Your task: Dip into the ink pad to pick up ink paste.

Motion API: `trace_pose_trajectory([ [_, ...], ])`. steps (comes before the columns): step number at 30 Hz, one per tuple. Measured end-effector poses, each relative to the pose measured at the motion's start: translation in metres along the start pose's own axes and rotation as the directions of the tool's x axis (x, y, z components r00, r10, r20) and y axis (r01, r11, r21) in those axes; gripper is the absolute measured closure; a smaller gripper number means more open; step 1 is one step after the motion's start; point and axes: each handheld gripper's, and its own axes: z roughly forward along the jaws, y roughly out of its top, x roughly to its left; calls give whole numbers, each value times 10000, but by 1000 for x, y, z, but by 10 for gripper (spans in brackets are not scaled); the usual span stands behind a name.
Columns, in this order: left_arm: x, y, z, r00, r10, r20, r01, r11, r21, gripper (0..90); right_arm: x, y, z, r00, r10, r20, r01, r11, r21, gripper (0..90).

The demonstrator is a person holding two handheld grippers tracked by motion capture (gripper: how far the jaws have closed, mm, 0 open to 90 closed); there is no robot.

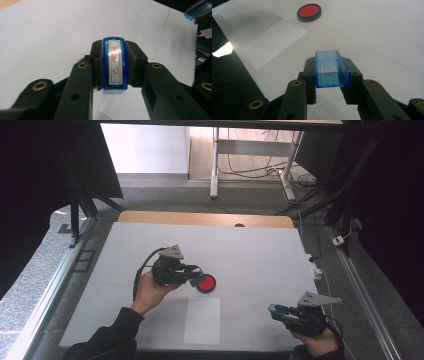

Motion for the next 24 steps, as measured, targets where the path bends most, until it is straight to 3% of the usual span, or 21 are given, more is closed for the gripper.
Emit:
trace_pose_trajectory([
  [10,7,7,28,9997,56,-217,-45,9989,467,702,0,0,0,10000,27,-17,-27,10000,-9,685],
  [24,19,4,59,9988,-51,-494,108,9932,1162,702,0,0,0,10000,26,-26,-26,10000,7,685],
])
